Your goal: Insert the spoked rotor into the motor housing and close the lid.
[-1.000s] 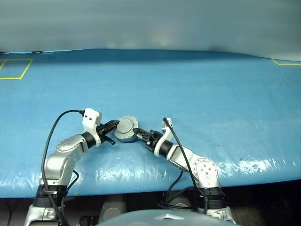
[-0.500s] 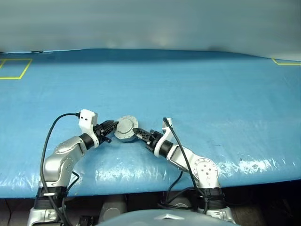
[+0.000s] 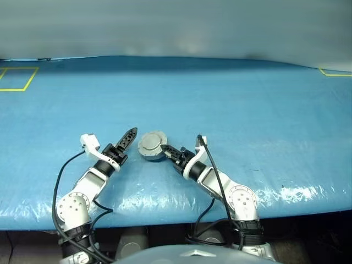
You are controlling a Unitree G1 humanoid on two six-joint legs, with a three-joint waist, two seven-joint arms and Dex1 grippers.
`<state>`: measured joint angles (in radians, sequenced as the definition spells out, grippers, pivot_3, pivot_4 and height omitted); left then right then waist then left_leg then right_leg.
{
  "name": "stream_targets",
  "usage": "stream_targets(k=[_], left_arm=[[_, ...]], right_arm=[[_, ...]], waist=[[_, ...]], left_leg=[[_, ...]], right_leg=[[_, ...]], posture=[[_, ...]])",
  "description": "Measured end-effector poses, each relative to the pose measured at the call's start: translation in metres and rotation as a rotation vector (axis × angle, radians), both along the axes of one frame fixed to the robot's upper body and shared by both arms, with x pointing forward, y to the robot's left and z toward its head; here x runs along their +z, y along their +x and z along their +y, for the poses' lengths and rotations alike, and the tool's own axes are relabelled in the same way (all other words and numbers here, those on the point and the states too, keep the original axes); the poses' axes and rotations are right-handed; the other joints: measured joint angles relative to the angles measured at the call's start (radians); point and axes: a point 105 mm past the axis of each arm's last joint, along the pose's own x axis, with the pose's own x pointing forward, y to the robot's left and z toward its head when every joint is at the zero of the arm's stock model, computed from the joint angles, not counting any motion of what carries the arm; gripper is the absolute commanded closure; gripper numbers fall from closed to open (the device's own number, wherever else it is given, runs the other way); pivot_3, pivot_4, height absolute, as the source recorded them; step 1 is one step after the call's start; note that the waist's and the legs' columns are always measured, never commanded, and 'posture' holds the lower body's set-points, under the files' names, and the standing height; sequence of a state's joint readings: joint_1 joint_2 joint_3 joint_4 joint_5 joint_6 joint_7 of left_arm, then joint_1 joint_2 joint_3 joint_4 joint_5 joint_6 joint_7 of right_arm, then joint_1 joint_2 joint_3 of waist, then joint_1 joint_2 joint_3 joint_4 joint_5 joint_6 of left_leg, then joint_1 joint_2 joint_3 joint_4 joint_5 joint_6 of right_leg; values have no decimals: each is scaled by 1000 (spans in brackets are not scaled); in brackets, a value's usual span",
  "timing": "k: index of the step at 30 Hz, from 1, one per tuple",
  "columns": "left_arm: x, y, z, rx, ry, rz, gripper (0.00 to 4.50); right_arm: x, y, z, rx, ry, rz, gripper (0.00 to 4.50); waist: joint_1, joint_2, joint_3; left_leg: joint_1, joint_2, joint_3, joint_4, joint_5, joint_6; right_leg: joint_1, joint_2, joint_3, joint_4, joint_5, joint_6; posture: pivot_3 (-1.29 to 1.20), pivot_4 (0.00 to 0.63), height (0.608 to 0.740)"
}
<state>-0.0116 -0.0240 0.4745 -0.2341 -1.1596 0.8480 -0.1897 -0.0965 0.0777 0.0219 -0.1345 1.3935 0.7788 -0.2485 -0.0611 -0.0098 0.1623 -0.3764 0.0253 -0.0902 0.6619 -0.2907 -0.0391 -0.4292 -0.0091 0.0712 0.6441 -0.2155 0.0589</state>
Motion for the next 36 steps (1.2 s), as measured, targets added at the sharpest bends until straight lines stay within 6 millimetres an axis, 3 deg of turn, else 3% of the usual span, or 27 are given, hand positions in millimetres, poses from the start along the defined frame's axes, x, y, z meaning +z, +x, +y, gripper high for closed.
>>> stream_targets(k=[10,21,36], left_arm=[[-2,-6,-1,54,-210,107,0],[4,-6,-19,-57,-295,92,0],[28,-13,-32,-114,-440,-32,0]], right_arm=[[19,13,-3,-39,35,-57,3360],[58,7,13,18,91,-170,3360],[55,-6,29,88,94,-150,3360]], waist=[[0,0,0],[0,0,0],[0,0,0]], left_leg=[[0,0,0,1,0,0],[0,0,0,0,0,0],[0,0,0,0,0,0]], right_leg=[[0,0,0,0,3,-4],[0,0,0,0,3,-4],[0,0,0,0,3,-5]], posture=[[0,150,740],[0,150,740],[0,150,740]])
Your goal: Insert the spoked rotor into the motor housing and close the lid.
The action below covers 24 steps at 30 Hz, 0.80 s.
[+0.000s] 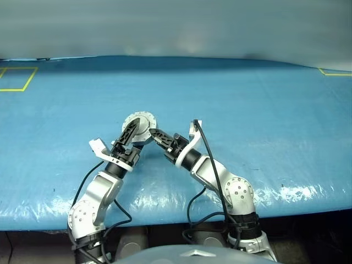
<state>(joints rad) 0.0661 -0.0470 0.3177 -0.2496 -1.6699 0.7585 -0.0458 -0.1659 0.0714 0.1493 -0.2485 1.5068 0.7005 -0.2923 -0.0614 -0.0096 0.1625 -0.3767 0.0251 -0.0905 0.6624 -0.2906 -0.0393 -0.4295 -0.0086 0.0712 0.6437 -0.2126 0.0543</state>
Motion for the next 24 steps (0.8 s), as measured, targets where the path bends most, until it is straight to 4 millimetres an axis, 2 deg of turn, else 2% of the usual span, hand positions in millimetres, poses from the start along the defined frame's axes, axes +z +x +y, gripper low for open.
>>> stream_targets(k=[5,8,12,13,20,22,24], left_arm=[[0,2,2,24,-14,9,0],[1,4,-4,14,-21,25,600],[-3,5,-9,-1,-14,59,1944],[-2,5,-9,-1,-21,59,2086],[-1,8,-11,8,-19,58,2081],[0,10,-11,11,-13,53,2081],[1,14,-11,21,24,62,2081]], right_arm=[[0,0,0,-2,4,3,3360],[0,-1,0,5,6,5,3360],[1,-1,0,8,15,6,3360],[1,-1,0,9,22,7,3360],[2,0,-1,-8,-5,-48,3360],[3,1,-2,-19,-30,-87,2636],[2,-1,-1,-17,-125,-168,2047]], waist=[[0,0,0],[1,0,0],[1,0,0],[1,0,0],[1,0,0],[1,0,0],[2,0,0]], left_leg=[[0,0,0,0,0,0],[0,0,0,0,0,0],[0,0,0,0,0,0],[0,0,0,0,0,0],[0,0,0,0,0,0],[0,0,0,0,0,0],[0,0,0,0,0,0]], right_leg=[[0,0,0,0,0,0],[0,0,0,0,0,0],[0,0,0,0,0,0],[0,0,0,0,0,0],[0,0,0,0,0,0],[0,0,0,0,0,0],[0,0,0,0,0,0]], posture=[[0,150,740],[0,150,740],[0,150,740],[0,150,740],[0,150,740],[0,150,740],[0,150,740]])
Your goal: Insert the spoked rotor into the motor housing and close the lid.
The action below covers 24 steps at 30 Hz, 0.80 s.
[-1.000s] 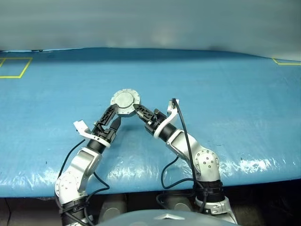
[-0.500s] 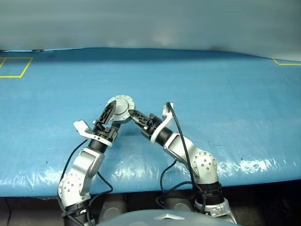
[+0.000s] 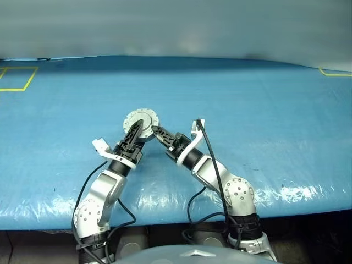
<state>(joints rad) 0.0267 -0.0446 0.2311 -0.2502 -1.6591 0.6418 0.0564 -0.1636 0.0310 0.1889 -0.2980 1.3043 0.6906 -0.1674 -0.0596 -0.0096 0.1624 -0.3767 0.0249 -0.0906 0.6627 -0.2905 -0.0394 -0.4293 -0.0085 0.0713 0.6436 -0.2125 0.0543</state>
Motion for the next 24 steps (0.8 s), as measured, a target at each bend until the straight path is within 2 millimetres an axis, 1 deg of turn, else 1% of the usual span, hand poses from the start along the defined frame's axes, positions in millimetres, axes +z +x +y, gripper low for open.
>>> stream_targets(k=[3,6,9,12,15,17,18,20,22,24], left_arm=[[-4,5,4,24,42,27,2081],[-9,10,10,47,76,51,2081],[-10,12,13,60,104,54,2081],[-9,17,13,60,128,54,2081],[-6,25,17,75,159,45,2081],[-6,32,24,95,190,49,2081],[-8,37,28,112,211,57,2081],[-10,46,39,150,245,68,2081],[-10,60,51,199,310,74,2081],[-8,75,62,242,357,74,2081]], right_arm=[[-2,-5,-3,26,-217,-191,1011],[-6,-7,-6,17,-367,-322,15],[-10,-6,-8,-7,-448,-392,0],[-15,-7,-12,-15,-591,-518,0],[-18,-9,-14,-32,-727,-656,0],[-17,-12,-13,-47,-776,-745,0],[-15,-13,-13,-56,-808,-822,0],[-18,-16,-12,-53,-865,-912,0],[-28,-18,-12,-38,-934,-981,0],[-39,-20,-14,-30,-963,-979,0]], waist=[[1,0,0],[2,0,0],[2,0,0],[9,0,0],[13,0,0],[13,0,0],[14,0,0],[14,-1,0],[19,-1,0],[24,-2,0]], left_leg=[[0,-1,0,0,0,0],[0,0,-1,0,0,-1],[0,-1,-1,0,0,-1],[0,-1,-1,1,0,-1],[0,-1,-1,0,1,-2],[1,-1,-1,0,1,-2],[1,-1,-1,0,1,-2],[1,-1,-1,1,3,-5],[1,-1,-1,1,4,-7],[1,-1,-1,0,4,-7]], right_leg=[[0,0,0,0,0,0],[0,0,-1,0,0,0],[0,0,0,0,0,0],[0,-1,0,0,1,1],[0,-1,0,0,1,1],[0,0,0,0,1,1],[0,0,0,0,1,1],[0,0,0,0,1,1],[1,0,0,0,1,1],[1,0,0,0,1,1]], posture=[[0,150,740],[0,150,740],[0,150,740],[0,150,740],[0,150,740],[0,150,740],[0,150,740],[0,150,740],[0,150,740],[0,150,740]])
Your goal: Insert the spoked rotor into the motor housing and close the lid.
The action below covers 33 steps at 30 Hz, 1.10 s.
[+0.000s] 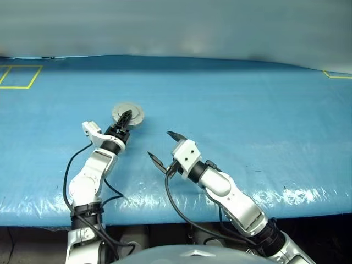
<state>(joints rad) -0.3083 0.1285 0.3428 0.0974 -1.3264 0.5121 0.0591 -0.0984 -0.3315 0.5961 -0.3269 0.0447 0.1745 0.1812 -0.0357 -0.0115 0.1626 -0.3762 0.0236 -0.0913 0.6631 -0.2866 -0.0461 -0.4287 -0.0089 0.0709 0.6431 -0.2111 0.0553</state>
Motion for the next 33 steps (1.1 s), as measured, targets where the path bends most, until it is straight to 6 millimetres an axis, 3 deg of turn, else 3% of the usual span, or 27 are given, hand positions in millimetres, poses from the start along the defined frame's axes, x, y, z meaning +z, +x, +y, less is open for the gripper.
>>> stream_targets(k=[5,10,15,21,27,33], left_arm=[[3,40,7,43,76,17,2081],[3,74,-7,27,128,40,2081],[-8,92,-22,13,216,113,2081],[-10,98,-23,21,267,132,2081],[-10,96,-6,36,263,133,79],[-17,82,22,41,259,133,34]], right_arm=[[-16,-2,-3,-41,-4,40,0],[-23,-1,-13,-117,16,61,0],[-34,2,-28,-226,60,115,0],[-41,2,-39,-300,80,141,0],[-43,0,-41,-319,89,154,0],[-43,0,-38,-309,97,159,0]], waist=[[9,-4,2],[10,-5,3],[-1,-6,3],[-6,-6,3],[-17,-6,3],[-34,-5,2]], left_leg=[[0,-1,0,1,0,0],[-1,-2,-1,0,0,1],[-1,-2,-1,-2,0,1],[0,-2,-1,-1,0,1],[0,-2,-1,0,0,0],[5,-2,0,0,0,1]], right_leg=[[1,-1,0,-1,1,0],[0,-2,0,-2,1,1],[0,-2,0,-2,1,1],[0,-2,0,0,1,1],[0,-2,0,1,1,1],[3,-2,1,3,1,1]], posture=[[0,150,740],[0,150,740],[0,150,740],[0,150,740],[0,150,740],[0,150,740]])
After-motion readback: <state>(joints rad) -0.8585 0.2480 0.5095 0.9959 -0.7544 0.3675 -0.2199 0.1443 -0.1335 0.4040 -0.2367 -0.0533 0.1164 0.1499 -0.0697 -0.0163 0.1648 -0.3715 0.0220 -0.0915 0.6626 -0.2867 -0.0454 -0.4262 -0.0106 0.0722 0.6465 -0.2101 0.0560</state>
